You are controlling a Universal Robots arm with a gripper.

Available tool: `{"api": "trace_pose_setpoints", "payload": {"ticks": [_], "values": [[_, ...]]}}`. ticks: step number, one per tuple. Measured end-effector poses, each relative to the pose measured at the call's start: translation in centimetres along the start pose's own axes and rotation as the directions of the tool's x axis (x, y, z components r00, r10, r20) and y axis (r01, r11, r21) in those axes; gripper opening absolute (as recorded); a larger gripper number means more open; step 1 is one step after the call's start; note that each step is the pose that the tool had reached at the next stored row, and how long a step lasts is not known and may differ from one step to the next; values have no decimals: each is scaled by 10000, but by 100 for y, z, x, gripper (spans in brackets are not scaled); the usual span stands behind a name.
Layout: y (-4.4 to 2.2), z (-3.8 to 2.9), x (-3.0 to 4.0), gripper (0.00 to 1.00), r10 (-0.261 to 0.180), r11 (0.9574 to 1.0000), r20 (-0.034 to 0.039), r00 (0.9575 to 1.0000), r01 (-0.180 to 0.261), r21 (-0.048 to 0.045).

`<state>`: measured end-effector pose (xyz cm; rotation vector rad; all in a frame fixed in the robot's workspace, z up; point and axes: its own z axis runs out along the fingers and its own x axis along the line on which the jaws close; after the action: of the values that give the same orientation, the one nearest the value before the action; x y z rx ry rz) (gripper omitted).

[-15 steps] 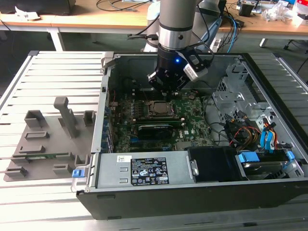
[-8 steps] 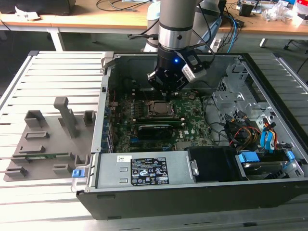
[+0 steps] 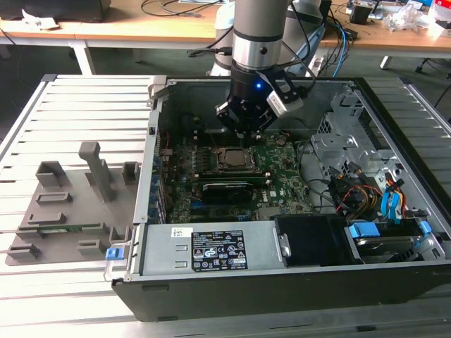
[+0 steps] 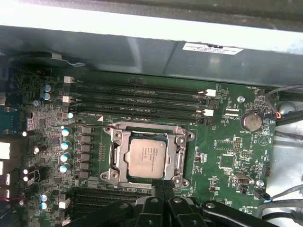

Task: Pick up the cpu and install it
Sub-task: 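Install the first cpu locking lever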

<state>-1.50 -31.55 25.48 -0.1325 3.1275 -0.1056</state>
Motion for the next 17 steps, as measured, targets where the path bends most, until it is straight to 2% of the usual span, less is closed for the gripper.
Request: {"api": "trace_pose_setpoints", "payload": {"ticks": [6, 17], "values": [[19, -26, -2, 11, -1, 10000, -3, 10000, 1, 36], [44, -42, -2, 11, 2, 10000, -3, 10000, -2, 37]]}}
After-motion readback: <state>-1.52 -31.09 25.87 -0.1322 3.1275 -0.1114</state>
